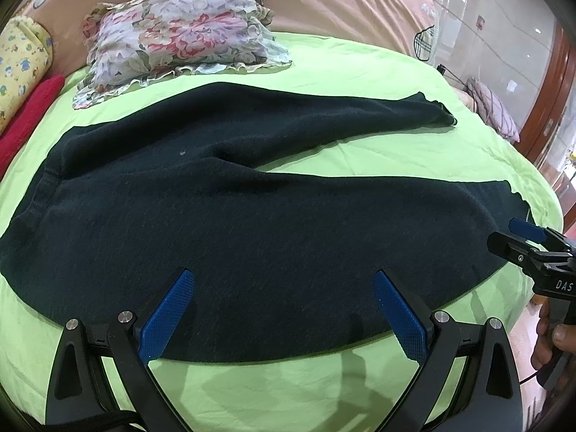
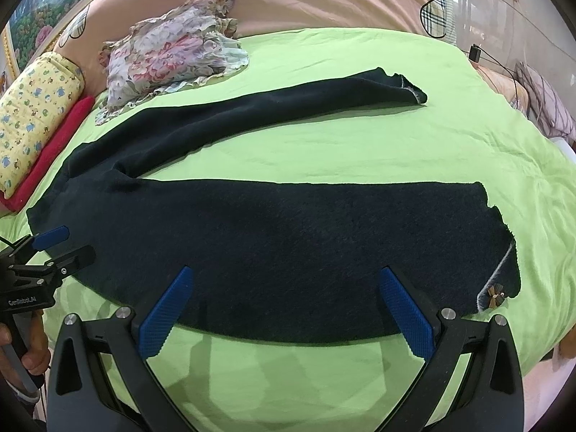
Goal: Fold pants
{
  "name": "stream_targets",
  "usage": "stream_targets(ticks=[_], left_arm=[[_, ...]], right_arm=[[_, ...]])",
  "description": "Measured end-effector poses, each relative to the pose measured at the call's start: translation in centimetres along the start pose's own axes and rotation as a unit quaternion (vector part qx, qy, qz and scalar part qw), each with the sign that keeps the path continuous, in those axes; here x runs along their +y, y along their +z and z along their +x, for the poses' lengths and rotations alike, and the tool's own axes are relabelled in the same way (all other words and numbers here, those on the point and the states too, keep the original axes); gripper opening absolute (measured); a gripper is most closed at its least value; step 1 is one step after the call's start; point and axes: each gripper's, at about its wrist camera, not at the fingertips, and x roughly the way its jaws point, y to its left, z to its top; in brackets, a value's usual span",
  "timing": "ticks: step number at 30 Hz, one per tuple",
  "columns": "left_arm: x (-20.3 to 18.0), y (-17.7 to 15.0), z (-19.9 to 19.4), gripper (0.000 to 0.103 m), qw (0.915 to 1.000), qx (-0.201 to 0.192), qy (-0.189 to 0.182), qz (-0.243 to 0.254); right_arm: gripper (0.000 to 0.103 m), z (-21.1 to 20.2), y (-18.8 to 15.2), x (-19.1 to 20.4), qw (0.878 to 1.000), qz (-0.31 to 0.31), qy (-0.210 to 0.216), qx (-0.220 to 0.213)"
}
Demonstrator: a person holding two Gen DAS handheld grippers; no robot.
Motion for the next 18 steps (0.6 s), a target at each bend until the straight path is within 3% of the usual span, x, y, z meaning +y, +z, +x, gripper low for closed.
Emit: stream_targets(ticks=[18], left_arm=[[-0.83, 0.72, 0.52, 0.1, 0.9999, 0.006, -0.011, 0.012]], right_arm=[[0.103, 0.12, 0.33, -0.74, 1.0, 0.01, 0.004, -0.006]])
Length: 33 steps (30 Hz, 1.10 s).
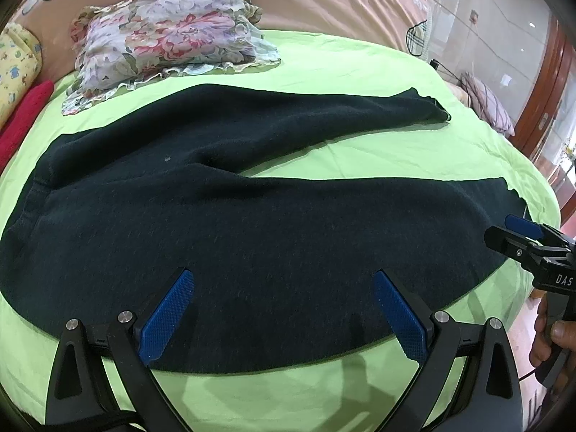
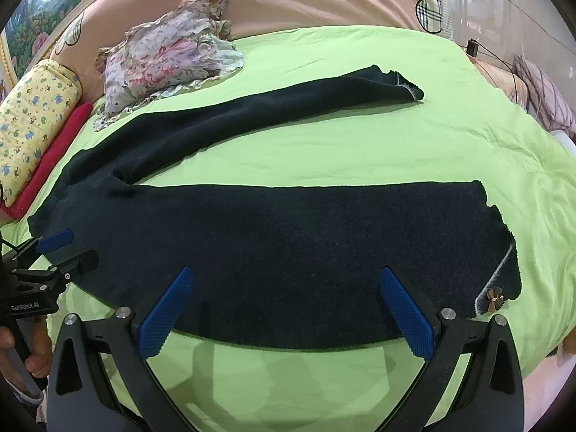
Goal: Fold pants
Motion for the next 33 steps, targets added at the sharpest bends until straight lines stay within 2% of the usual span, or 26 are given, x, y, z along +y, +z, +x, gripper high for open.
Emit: stream_targets(ticks=[8, 10, 15, 20, 28, 33], left_arm=[[-0.8, 2.1, 0.2, 0.1, 0.9995, -0.011, -0.006, 0.029], [-1.0, 3.1, 0.3, 0.1, 0.9991, -0.016, -0.008, 0.039], [-1.5, 5.4, 0.9, 0.1, 0.9977, -0.02, -0.015, 0.063], [-1.9, 8.8, 1.9, 0.1, 0.9952, -0.024, -0.025, 0.091], [-3.1, 14.5, 5.2, 0.1, 0.9895, -0.023, -0.032, 0.139], [-3.8, 17.7, 8.3, 0.1, 0.9833, 0.002, -0.064, 0.17]], right_arm=[[0.103, 0.0, 1.0, -1.4, 0.999, 0.031, 0.021, -0.006], [0.103, 0.2, 1.4, -1.8, 0.998, 0.042, 0.038, -0.004], [0.103, 0.7, 2.9, -3.1, 0.997, 0.06, 0.046, -0.002], [0.103, 1.6, 5.5, -5.7, 0.993, 0.101, 0.063, -0.005], [0.103, 4.0, 10.5, -9.9, 0.986, 0.157, 0.061, -0.004], [0.103, 6.0, 13.3, -12.5, 0.98, 0.191, 0.055, 0.004]])
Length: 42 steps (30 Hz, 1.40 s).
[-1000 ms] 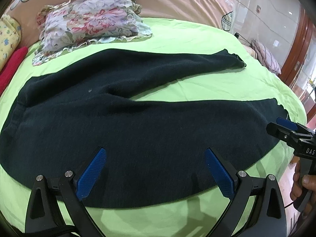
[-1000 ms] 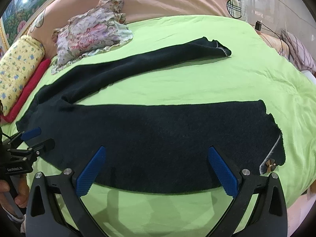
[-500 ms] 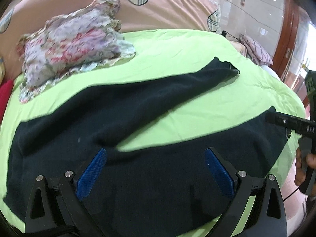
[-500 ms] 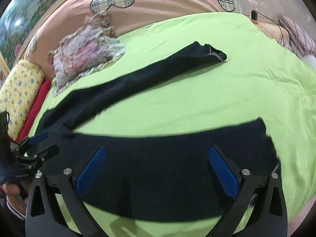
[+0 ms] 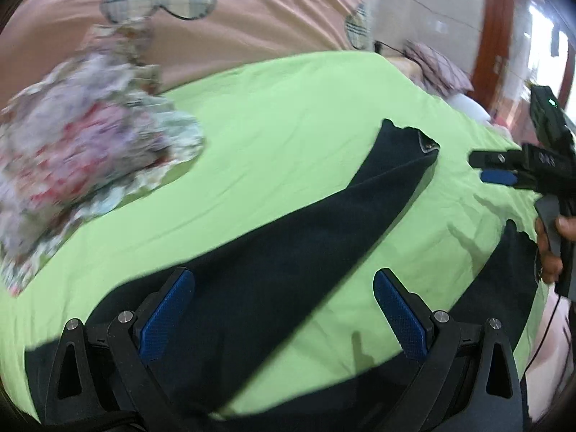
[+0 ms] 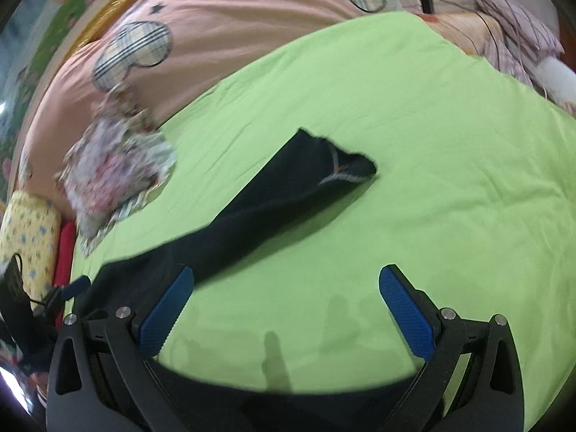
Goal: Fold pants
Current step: 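Grasp one leg cuff with the right gripper while the left grasps the other cuff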
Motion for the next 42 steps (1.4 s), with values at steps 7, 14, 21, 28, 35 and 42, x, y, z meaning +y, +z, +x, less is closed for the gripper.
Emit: stream_targets(ticks=[7, 14, 21, 28, 35, 42], left_arm=[[1.6, 3.3, 4.1, 0.1, 0.997, 0.034, -0.062, 0.032], [2.2, 4.8, 8.3, 0.1, 0.9898, 0.084, -0.085, 0.078], [2.7, 4.3, 12.0, 0.086, 0.981, 0.141, -0.12, 0.056], [1.1, 3.0, 9.4, 0.019, 0.9783, 0.122, -0.156, 0.061], [-0.5, 1.0, 4.4, 0.007, 0.9841, 0.082, -0.143, 0.067], [-2.5, -1.7, 0.0, 0.005, 0.9843, 0.058, -0.144, 0.084]], right_arm=[[0.103, 2.6, 2.5, -2.6, 0.998, 0.053, -0.003, 0.018], [0.103, 5.1, 3.6, -3.9, 0.995, 0.091, 0.007, 0.039], [0.088, 6.8, 4.5, -4.3, 0.993, 0.112, 0.012, 0.044], [0.026, 6.7, 4.7, -3.9, 0.995, 0.089, -0.007, 0.045], [0.01, 3.5, 3.7, -2.2, 0.998, 0.055, -0.004, 0.005], [0.003, -1.1, 2.4, -1.1, 0.999, 0.039, 0.021, -0.024]])
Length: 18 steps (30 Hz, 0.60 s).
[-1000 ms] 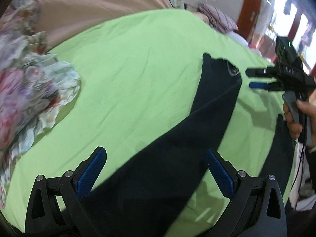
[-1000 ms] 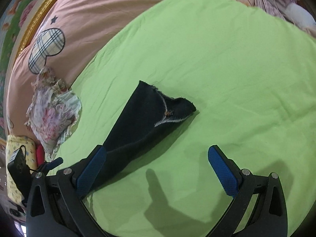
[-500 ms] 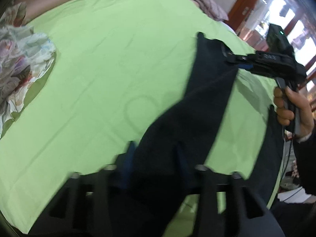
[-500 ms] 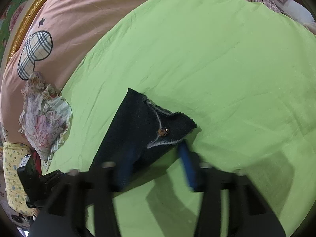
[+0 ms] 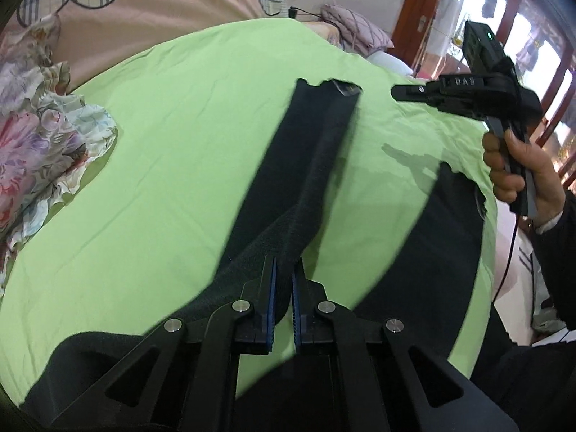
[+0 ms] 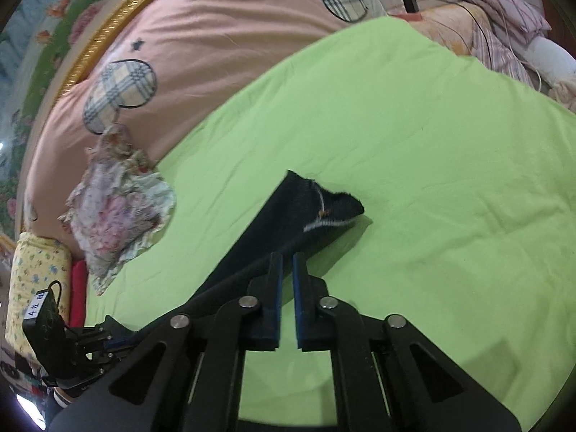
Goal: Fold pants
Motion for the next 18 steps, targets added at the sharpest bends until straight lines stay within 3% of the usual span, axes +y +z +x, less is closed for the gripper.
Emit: stream_targets(ticks=[5, 8, 9, 10, 12, 18], left_arm=[[-1.0, -1.3, -1.0, 0.005, 1.0, -0.007, -0.001, -0.003], [-1.0, -1.4, -1.1, 0.005, 0.9999, -0.008, -0.004, -0.012], [-1.0, -1.4, -1.0, 0.005, 0.9998, -0.008, -0.005, -0.015], [-1.0, -1.5, -0.9, 0.005, 0.9998, -0.007, -0.007, -0.019], [-0.9, -1.6, -0.9, 0.005, 0.9997, -0.008, -0.006, -0.022], [-0.7, -1.6, -0.8, 0.005, 0.9994, -0.007, -0.013, -0.032]], right_arm=[[0.002, -1.2, -0.8, 0.0, 1.0, -0.001, -0.005, -0.001], [0.006, 0.4, -0.9, -1.4, 0.999, 0.046, -0.003, 0.028], [0.021, 0.9, -0.8, -1.9, 0.997, 0.061, -0.006, 0.036], [0.053, 1.6, -0.8, -2.2, 0.996, 0.072, -0.006, 0.043], [0.084, 2.8, -1.0, -3.0, 0.994, 0.097, 0.007, 0.047], [0.08, 5.4, -1.6, -4.7, 0.987, 0.155, 0.023, 0.038]])
